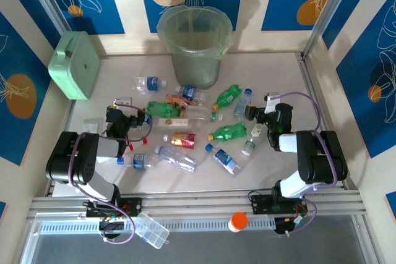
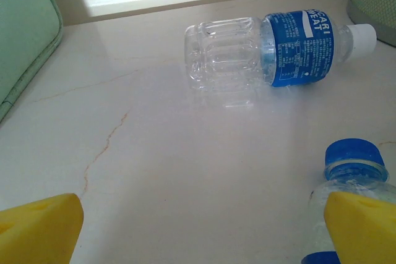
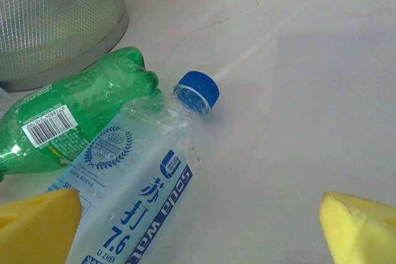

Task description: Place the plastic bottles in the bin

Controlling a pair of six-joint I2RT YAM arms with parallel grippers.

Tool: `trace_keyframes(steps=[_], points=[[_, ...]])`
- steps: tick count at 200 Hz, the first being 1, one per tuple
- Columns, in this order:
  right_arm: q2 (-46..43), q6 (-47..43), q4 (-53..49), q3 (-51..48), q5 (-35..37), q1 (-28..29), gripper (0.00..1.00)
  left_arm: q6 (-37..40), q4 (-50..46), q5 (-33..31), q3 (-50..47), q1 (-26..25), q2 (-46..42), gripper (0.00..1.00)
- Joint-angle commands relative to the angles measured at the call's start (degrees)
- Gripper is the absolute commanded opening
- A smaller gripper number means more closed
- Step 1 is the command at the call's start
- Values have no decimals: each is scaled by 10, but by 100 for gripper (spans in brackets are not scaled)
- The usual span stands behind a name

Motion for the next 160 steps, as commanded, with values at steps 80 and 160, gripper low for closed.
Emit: trace_keyframes(steps=[80,160], points=[[0,-4,0,13,-15,-5,99,4,-5,30,4,5,-1,99],[0,-4,0,13,-14,-4,99,2,-10,31,5,5,-2,99]])
